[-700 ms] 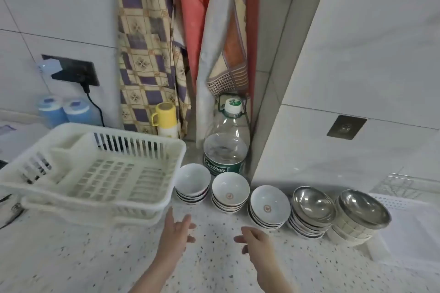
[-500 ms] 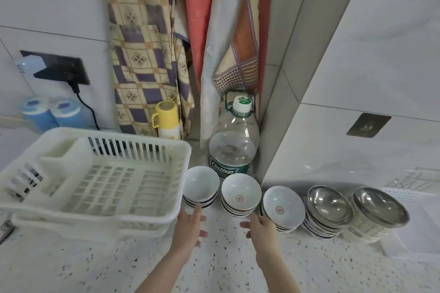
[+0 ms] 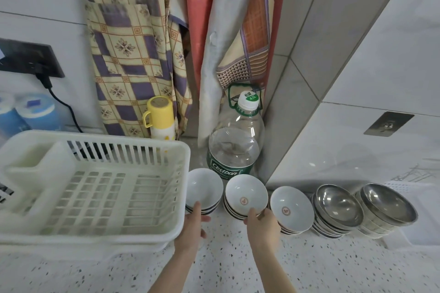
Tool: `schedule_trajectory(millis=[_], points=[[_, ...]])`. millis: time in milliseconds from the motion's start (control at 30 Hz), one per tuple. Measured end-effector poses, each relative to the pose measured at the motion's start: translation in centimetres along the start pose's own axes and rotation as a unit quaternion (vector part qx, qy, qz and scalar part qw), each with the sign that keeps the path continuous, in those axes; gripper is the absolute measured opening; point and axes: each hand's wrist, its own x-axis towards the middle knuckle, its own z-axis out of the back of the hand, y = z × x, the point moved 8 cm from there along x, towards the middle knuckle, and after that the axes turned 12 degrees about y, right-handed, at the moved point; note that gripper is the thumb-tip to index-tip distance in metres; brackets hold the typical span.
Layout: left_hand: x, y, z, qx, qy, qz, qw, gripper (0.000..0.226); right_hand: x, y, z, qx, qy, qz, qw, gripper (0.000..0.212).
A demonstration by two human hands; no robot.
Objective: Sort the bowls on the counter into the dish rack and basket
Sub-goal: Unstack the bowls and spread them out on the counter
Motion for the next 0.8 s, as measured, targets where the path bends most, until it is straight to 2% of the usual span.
schedule_trajectory(millis=[100,367,567,733,800], points=[[0.4,0.0,-0.6,-0.014,0.019,0.018,1.000,0.026,0.2,0.4,0.1,-0.008,-0.016,0.003,1.000,0.007],[0.7,-0.3,-0.7,-0.030,0.011,0.011,0.999,0.030,0.8,0.5,0.2,0.015,-0.025,-0.011,1.000,0.026],[0.6,0.7,-0.8,-0.055,0.020,0.010,0.998,0.038,0.9,1.9,1.2,-0.013,-0.037,0.047,0.998,0.028],[-0.2,0.1,-1.3,-0.098,0.028,-0.031,0.994,0.019,0.3,2.7,2.9,-0.001,-0.048,0.093,0.995,0.042],[-0.7,-0.5,-1.7,-0.101,0.031,-0.065,0.992,0.021,-0.3,2.8,3.9,0.011,-0.057,0.106,0.993,0.044]])
